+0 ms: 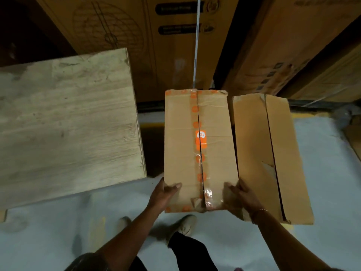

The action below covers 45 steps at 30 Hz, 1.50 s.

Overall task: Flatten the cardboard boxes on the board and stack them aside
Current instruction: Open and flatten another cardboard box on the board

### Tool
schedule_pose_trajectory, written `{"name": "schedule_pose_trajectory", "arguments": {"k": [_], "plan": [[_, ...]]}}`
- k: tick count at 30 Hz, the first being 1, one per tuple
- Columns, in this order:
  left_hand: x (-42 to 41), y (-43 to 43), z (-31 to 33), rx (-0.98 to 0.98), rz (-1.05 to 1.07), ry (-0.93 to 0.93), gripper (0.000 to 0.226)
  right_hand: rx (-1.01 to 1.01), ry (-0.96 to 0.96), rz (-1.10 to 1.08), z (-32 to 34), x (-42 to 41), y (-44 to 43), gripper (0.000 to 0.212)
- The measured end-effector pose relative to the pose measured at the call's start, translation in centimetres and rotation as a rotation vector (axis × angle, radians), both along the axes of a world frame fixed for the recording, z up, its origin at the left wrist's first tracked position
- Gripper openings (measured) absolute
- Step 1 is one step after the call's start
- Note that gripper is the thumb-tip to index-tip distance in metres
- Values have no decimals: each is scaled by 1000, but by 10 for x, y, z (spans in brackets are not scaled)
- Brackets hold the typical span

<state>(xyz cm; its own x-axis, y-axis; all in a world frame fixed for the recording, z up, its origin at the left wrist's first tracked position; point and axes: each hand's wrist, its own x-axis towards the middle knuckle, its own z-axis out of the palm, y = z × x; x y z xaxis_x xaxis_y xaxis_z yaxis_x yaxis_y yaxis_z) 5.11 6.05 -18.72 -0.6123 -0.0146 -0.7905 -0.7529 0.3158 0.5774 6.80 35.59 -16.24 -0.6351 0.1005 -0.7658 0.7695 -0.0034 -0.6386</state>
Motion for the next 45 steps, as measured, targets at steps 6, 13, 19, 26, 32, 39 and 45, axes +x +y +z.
{"name": "schedule_pose_trajectory", "arguments": {"k": [6, 13, 19, 26, 32, 39, 45], "plan": [[-14, 7, 59, 80, 163, 247, 51, -31, 126, -35, 41, -13, 10, 58], [-42, 1, 127, 172, 143, 476, 64, 4, 357, -47, 141, -40, -1, 46], [-47, -50, 201, 253, 196, 654, 66, 61, 585, 1, 243, -45, -50, 56], [-24, -202, 268, 270, 304, 812, 59, 10, 755, 36, 290, -47, -207, 45], [22, -351, 277, 166, 465, 859, 53, -125, 700, 185, 271, -54, -358, 50], [62, -463, 253, 35, 602, 844, 55, -198, 664, 365, 246, -71, -484, 35], [75, -498, 217, -216, 366, 788, 70, -21, 614, 604, 205, -68, -510, 54]]}}
